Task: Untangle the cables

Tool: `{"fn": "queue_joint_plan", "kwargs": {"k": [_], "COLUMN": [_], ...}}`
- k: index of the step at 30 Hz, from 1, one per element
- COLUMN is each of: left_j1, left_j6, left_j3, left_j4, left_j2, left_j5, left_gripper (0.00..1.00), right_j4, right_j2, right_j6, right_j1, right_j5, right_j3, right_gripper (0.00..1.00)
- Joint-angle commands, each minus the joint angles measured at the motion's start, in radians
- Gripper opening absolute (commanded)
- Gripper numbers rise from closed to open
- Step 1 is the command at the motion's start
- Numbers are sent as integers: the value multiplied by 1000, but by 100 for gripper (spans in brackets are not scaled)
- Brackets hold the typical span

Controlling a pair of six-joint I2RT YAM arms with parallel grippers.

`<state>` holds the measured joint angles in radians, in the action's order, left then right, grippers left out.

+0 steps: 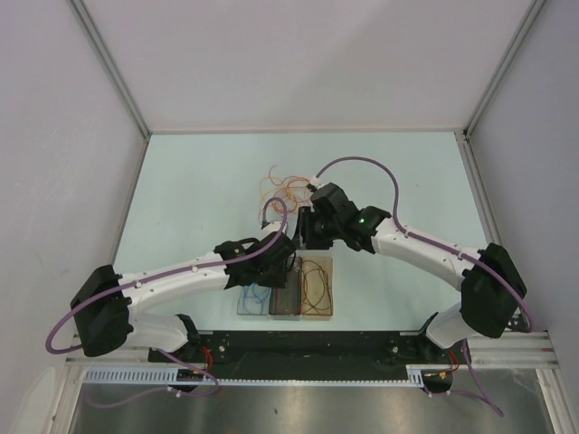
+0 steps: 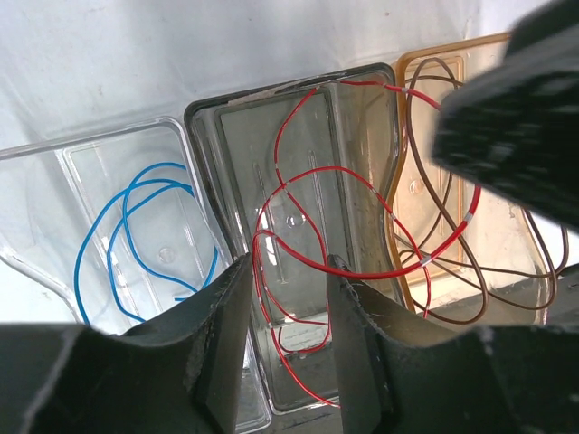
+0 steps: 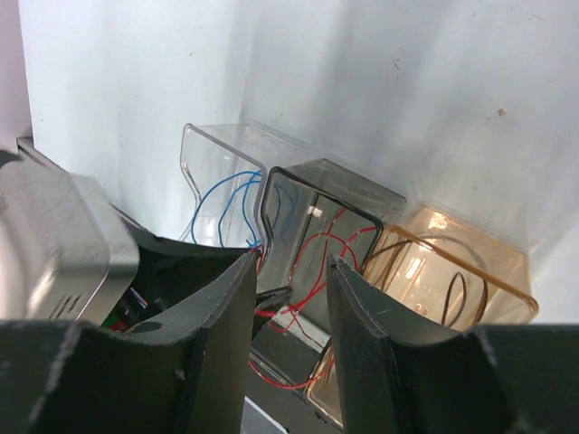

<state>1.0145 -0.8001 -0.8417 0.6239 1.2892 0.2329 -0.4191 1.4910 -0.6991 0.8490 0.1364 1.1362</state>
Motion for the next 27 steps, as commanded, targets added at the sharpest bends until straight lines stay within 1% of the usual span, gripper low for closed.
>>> {"fn": "queue_joint_plan", "kwargs": {"k": [1,9,12,13,15,19,22,24,25,27], "left_j1": [9,9,9,9,9,9,9,9,9,9], "left_j6": [-17,-14,-14,-13,-13,-13,-11,-13,-13,-10], "left_j3": [-2,6,7,7,10,13,15,15,15,13], "left_j4": [-7,-23,-32,-36,-39,-47,-50,-52,-52,-49], "left_j2": [-19,5,13,15,18,18,22,21,16,10], "left_j5": [8,8,5,3,3,6,6,6,5,2], "left_gripper": [44,43,43,43,43,43,43,43,43,43], "right_j4": [63,55,56,55,54,55,60,60,62,60], "right_j2": [40,81,106,110,126,156,179,190,190,196], "right_j6": [-7,-13,-17,-17,-19,-20,-23,-23,-25,-23], "right_j1": [9,41,62,73,82,111,127,134,136,137], "right_j5": [38,25,16,12,0,-4,-4,-6,-11,-12], "right_j3": [33,33,31,33,33,31,31,33,33,33], "right_gripper": [41,37,33,29,25,12,4,3,1,0]}}
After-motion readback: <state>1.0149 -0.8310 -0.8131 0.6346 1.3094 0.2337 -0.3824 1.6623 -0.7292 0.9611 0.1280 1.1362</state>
